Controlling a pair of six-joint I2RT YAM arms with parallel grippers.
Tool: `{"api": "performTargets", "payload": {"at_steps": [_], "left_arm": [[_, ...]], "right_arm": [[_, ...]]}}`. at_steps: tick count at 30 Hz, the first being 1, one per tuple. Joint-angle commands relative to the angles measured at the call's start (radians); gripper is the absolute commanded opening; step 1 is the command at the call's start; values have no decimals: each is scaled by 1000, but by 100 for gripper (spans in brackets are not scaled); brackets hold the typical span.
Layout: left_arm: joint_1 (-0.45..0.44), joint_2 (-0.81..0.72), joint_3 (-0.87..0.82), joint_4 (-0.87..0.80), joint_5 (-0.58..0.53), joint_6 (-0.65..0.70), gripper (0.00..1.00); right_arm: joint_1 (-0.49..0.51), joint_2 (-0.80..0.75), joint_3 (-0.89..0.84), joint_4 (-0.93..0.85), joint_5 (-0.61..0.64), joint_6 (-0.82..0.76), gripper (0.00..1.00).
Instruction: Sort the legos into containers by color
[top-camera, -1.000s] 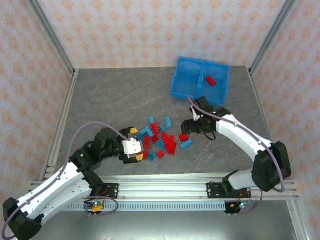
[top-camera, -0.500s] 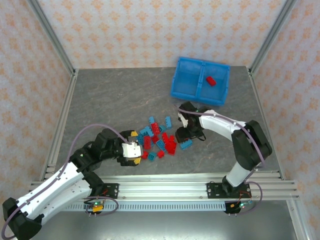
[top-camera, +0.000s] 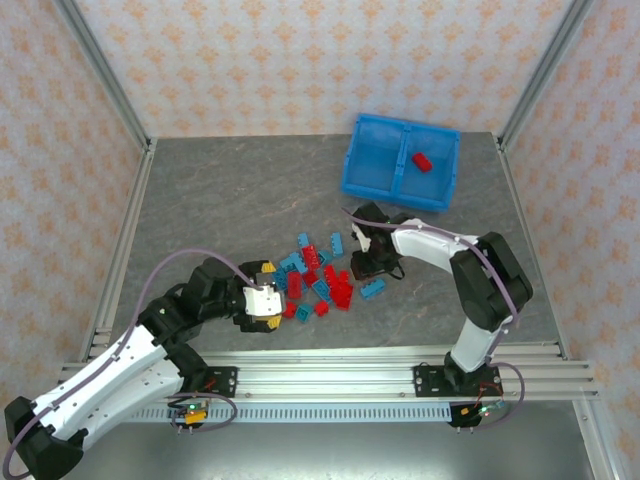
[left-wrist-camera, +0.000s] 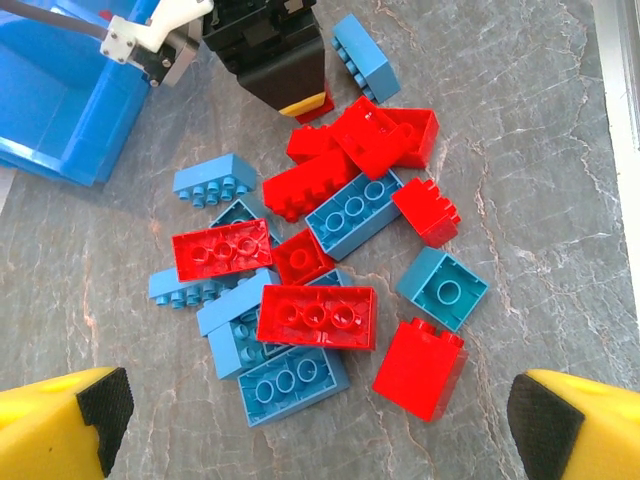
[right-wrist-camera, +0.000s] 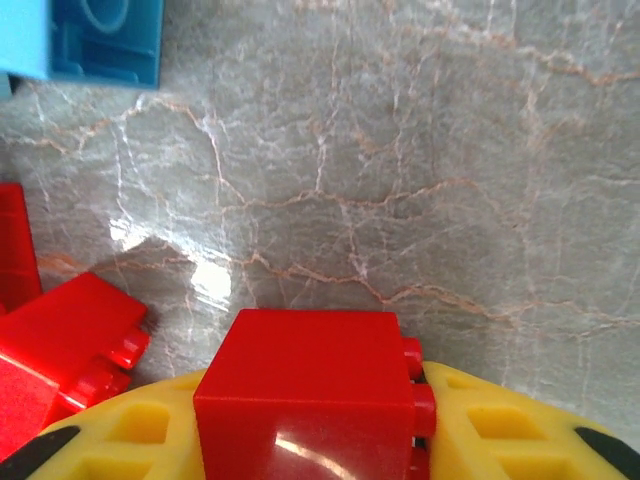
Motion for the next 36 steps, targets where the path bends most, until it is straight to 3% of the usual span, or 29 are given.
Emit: {"api": "performTargets", "payload": {"at_steps": [1,6,13,20,30,36], "left_arm": [[-13,-19,5,14,-32,-8,100],[-13,-71,-25,123,-96,-97,100],[9,-89,16,229,-293,-348,100],[40,-66,67,230,-357,-475,100],[40,-49,71,220,-358,-471,100],[41,-49,67,218,-359,-461,100]], "right_arm": [[3,-106,-8,50,51,37,42],[-34,-249,-6,128,99,121,41],[-224,-335,47,295,203,314,41],[-417,-106,263,286,256,481,41],[-496,302,665,152,255,589,42],[-503,472,870,5,228,630,50]]}}
